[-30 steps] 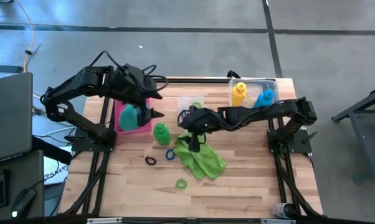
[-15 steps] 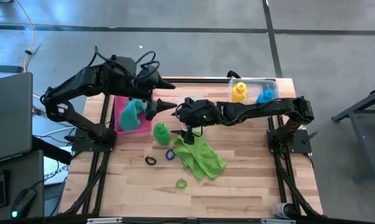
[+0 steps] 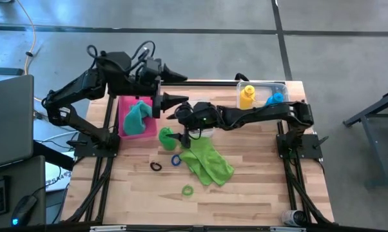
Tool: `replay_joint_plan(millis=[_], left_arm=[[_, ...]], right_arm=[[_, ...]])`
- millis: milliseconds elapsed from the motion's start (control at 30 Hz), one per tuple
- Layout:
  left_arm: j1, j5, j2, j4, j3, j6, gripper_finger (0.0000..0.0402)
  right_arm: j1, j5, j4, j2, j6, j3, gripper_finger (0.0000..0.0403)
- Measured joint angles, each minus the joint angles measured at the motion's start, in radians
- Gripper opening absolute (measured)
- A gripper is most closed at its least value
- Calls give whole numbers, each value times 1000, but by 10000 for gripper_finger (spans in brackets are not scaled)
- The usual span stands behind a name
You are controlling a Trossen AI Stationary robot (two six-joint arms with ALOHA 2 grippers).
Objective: Pick & Place Sports Items
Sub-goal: Put the green water bottle into the right transparent bin
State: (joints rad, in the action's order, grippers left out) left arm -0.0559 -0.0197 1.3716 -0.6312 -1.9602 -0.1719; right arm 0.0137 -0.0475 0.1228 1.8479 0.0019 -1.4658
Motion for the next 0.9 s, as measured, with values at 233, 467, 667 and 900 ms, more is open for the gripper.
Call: replay_joint_plan(millis=[233, 467, 667, 900], left_arm=[[0, 0, 0, 67, 0, 0, 353], [0, 0, 0, 68, 0, 0, 353], [0, 0, 0, 68, 0, 0, 353], [0, 0, 0, 68, 0, 0, 353]], right_arm=[[6, -26, 48, 42, 26, -1, 367], [5, -21, 60, 87, 26, 3, 382], [4, 26, 70, 108, 25, 3, 382], [0, 85, 75, 106, 21, 3, 382]])
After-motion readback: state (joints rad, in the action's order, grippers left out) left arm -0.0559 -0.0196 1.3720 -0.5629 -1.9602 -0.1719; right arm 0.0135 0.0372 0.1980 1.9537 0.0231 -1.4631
